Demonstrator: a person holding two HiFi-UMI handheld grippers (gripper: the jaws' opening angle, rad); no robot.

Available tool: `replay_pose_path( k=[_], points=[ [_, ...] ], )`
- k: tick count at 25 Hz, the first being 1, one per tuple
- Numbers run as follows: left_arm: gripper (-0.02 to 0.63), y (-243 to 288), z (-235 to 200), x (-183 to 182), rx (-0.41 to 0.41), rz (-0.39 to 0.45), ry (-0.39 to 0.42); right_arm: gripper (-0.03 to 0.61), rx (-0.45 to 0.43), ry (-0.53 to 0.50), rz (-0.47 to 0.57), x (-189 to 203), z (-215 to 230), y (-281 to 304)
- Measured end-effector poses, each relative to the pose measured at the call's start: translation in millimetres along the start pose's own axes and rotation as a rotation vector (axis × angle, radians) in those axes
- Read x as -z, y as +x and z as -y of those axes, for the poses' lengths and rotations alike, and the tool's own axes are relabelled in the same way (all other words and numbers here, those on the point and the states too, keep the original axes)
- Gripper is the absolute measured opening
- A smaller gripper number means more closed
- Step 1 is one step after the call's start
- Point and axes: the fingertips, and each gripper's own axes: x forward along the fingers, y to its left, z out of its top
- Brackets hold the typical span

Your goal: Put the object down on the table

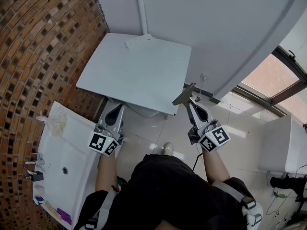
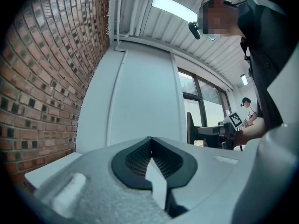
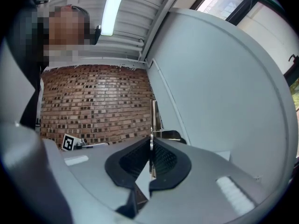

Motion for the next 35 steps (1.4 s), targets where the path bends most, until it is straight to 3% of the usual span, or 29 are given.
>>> replay_pose_path(
  k=[16,27,35],
  points=[
    [-0.003,82,-19,-8,-0.121,0.078,-0.008,0.005,-0.142,-0.013,-0.048,-17,72,55],
    [-0.003,117,-34,23,-0.067,-0.002,-0.021,0.005,-0.136,-0.002,-0.088,5,87,89],
    [-0.003,151,-73,16,0.003,0.033,-0.02,0.005,-0.068,-0.003,-0.069,-1,101,121]
  ],
)
